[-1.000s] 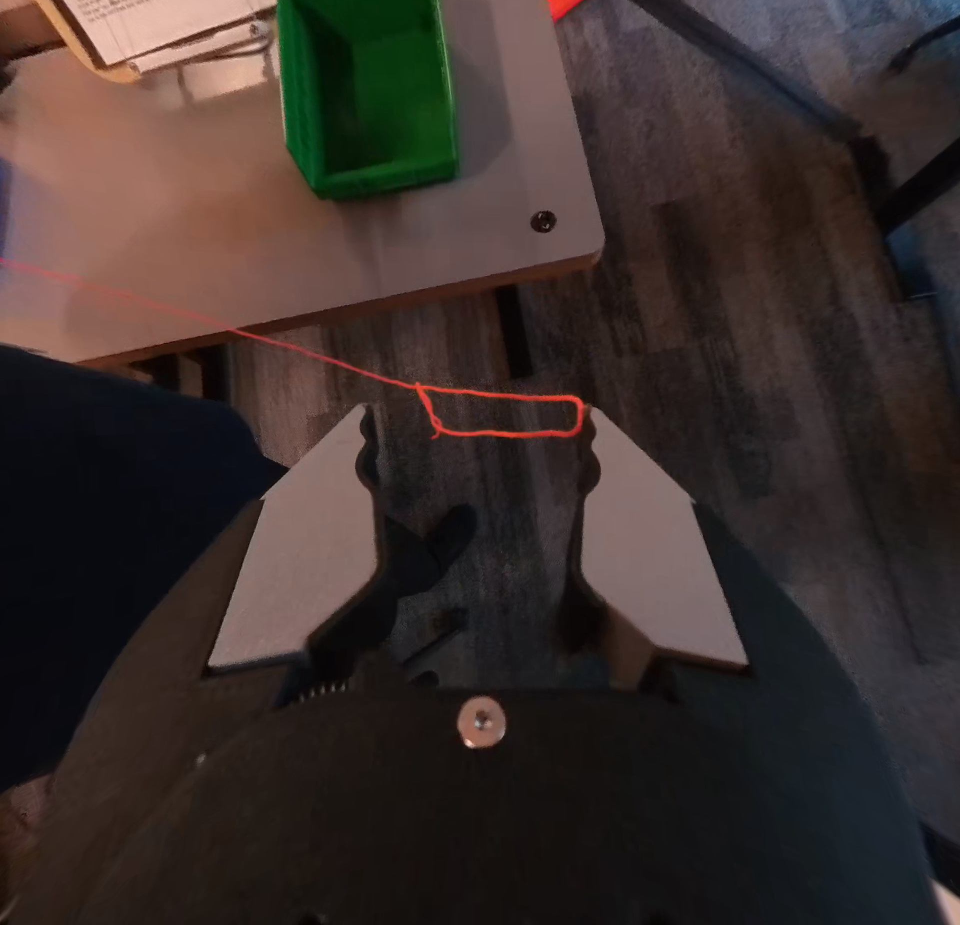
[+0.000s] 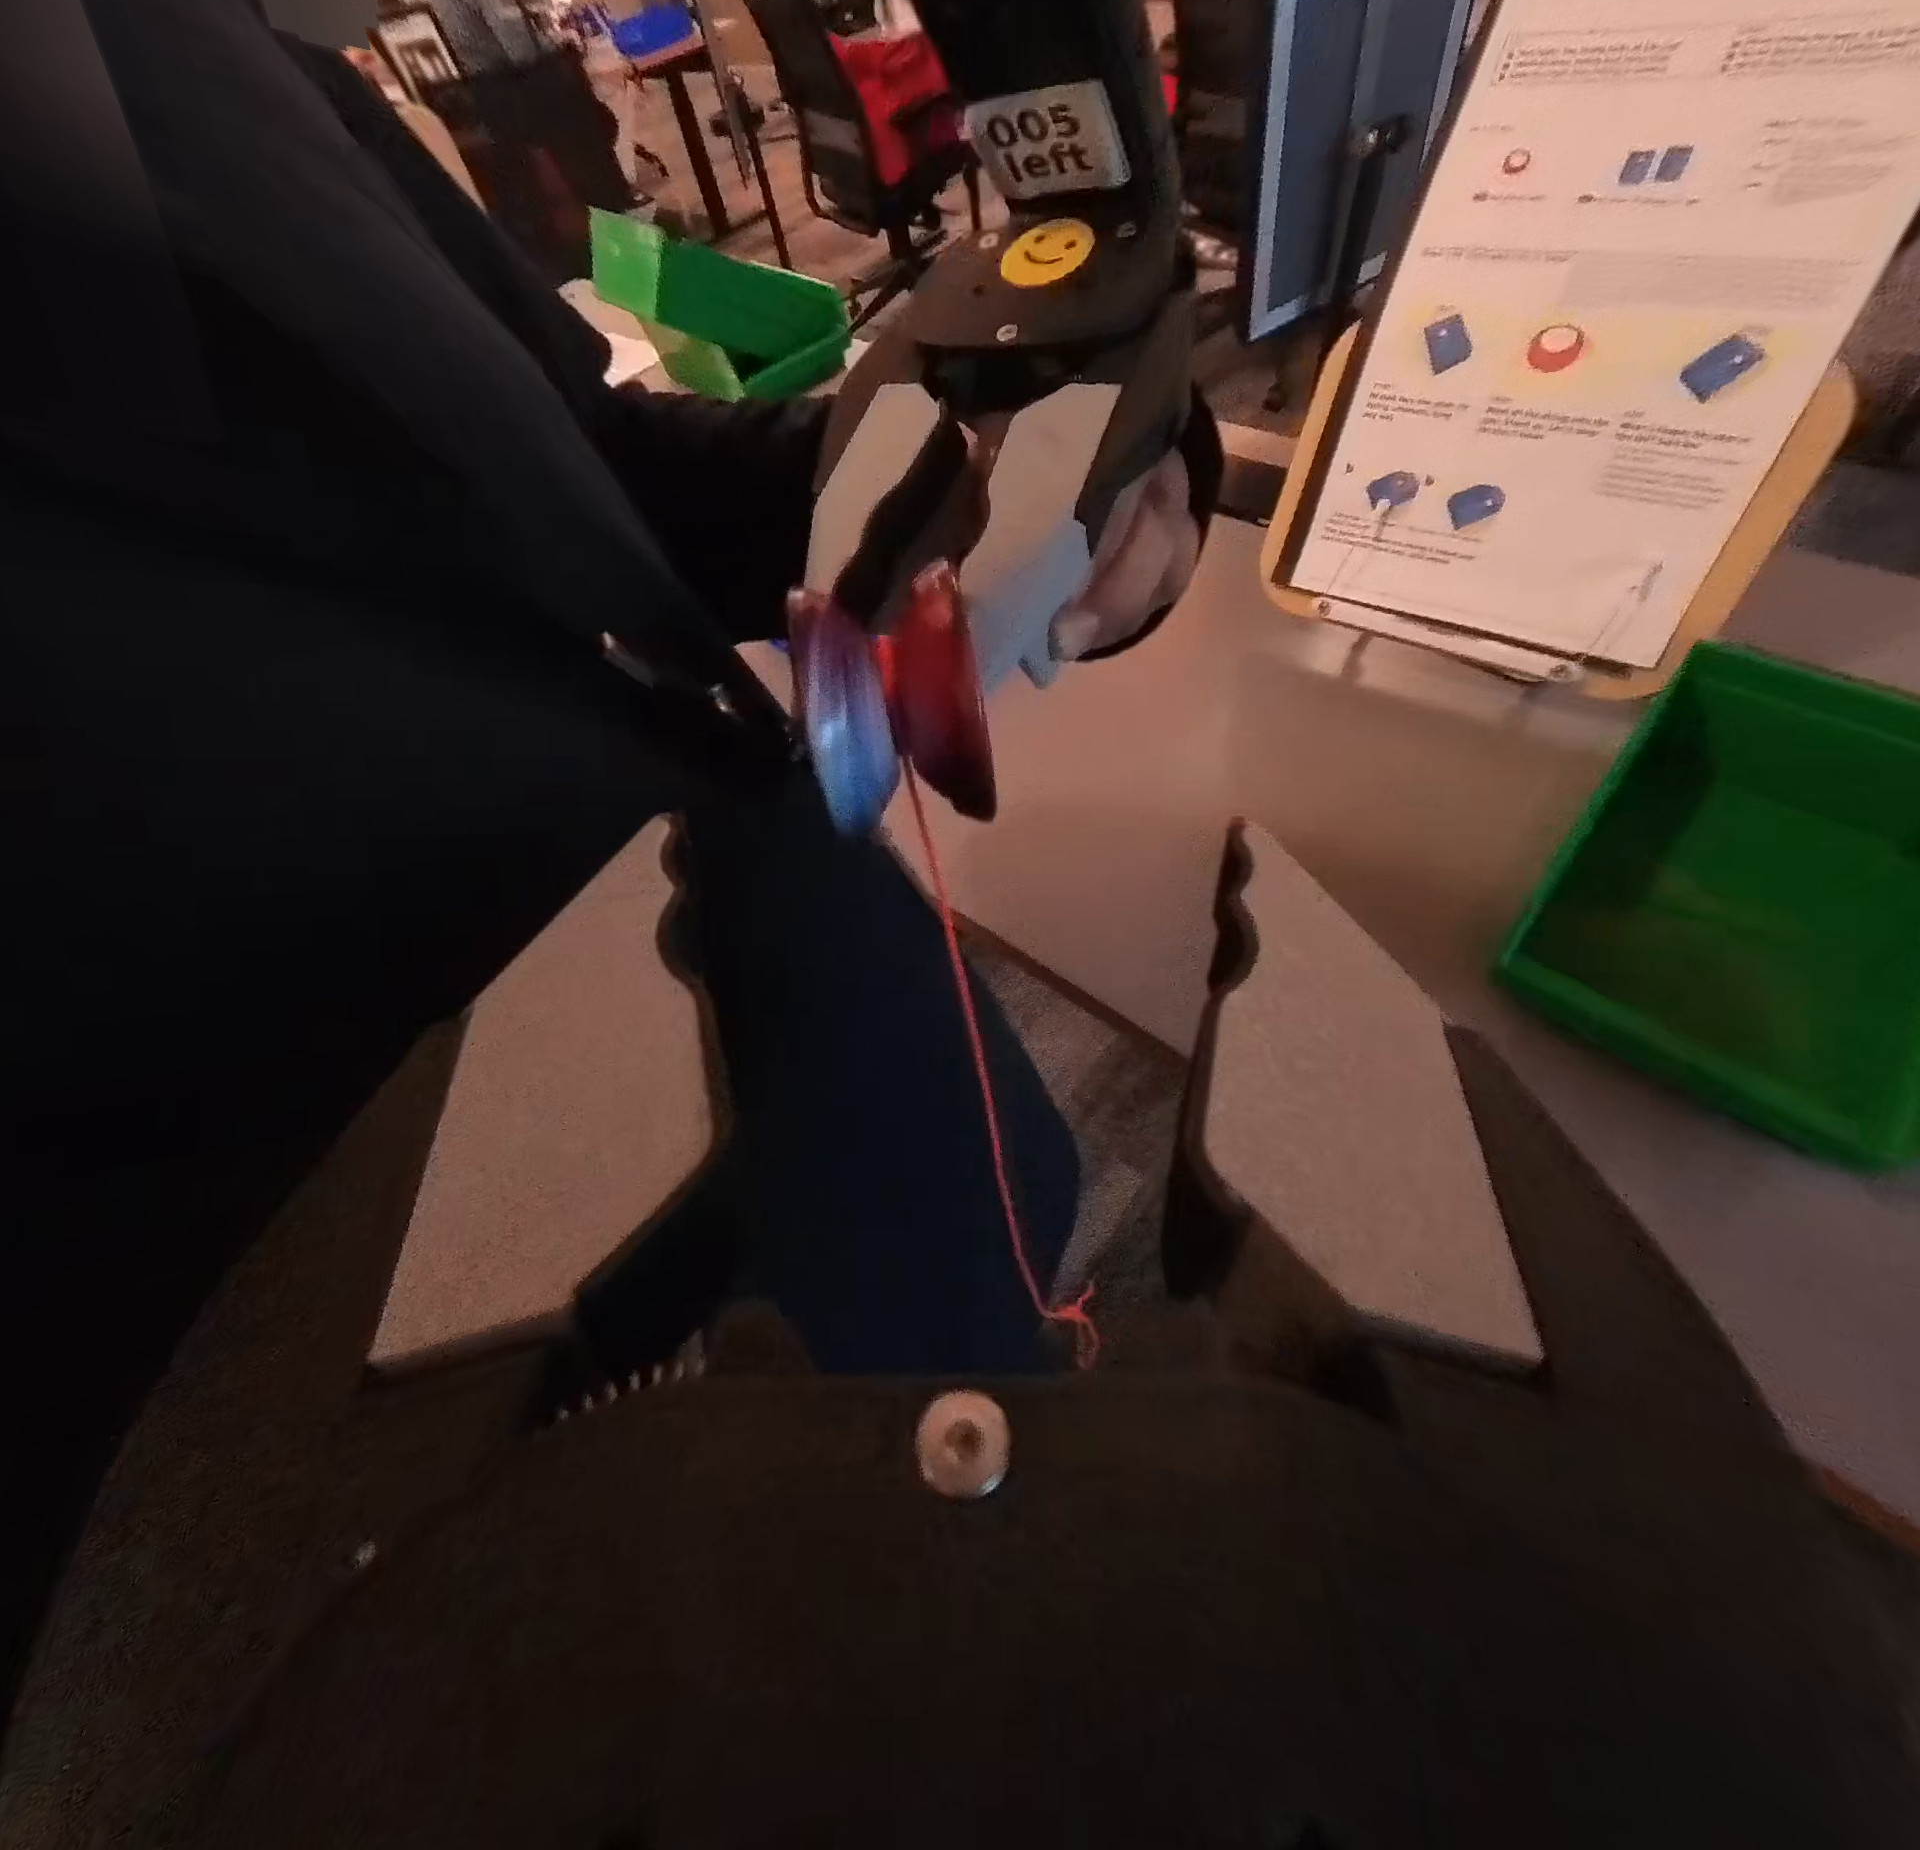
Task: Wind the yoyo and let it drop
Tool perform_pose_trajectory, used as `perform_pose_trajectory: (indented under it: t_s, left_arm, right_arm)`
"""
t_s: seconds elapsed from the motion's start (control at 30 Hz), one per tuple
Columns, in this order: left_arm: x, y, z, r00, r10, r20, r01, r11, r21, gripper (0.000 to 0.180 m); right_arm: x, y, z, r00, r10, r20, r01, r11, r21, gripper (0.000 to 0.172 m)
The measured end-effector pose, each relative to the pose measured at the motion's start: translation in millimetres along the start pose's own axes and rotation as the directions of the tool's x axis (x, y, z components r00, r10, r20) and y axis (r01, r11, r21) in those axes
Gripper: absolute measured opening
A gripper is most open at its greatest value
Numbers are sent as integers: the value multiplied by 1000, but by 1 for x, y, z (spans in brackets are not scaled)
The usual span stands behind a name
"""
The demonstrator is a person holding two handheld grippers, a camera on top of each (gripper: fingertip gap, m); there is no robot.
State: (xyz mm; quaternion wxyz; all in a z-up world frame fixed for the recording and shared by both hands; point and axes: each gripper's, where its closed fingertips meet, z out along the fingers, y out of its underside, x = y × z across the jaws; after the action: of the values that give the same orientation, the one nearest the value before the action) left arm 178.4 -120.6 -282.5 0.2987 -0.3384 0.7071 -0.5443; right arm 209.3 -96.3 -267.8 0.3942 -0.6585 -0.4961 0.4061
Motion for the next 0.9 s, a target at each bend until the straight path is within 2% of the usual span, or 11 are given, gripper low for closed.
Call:
perform_pose_trajectory:
  t_s: [0.03,0.1,0.2,0.27,0.43,0.6,0.73,0.83,0.9]
  left_arm:
    - [0,-1,0,1000,4,0,-4,1000,-3,28]
    - [0,-1,-1,1000,7,1,-7,1000,-9,28]
    - [-2,-5,0,1000,10,11,-10,1000,3,28]
    - [-5,-5,1,1000,0,28,-1,1000,12,28]
    - [-5,-2,6,998,-66,15,66,998,-5,29]
    - [-16,0,-3,983,-185,22,185,983,11,35]
    - [-32,-15,-2,968,-240,76,232,967,105,21]
    - [-33,-23,10,962,-267,53,257,955,145,4]
    - [-37,-25,13,964,-247,97,229,959,169,4]
  right_arm:
    - [-2,-6,6,1000,-19,14,18,999,30,96]
    - [-11,-17,14,997,-56,53,52,996,75,76]
    - [-5,-11,22,989,-145,-1,145,989,14,52]
    - [-8,-11,21,986,-164,25,164,986,16,36]
    - [-8,-3,17,981,-178,76,177,984,14,35]
    - [-4,2,4,969,-220,109,221,975,9,35]
    - [-4,-3,-4,968,-222,117,218,975,46,35]
    - [-2,-1,-4,967,-231,108,228,973,42,35]
    - [-1,-5,-8,970,-213,118,204,976,83,35]
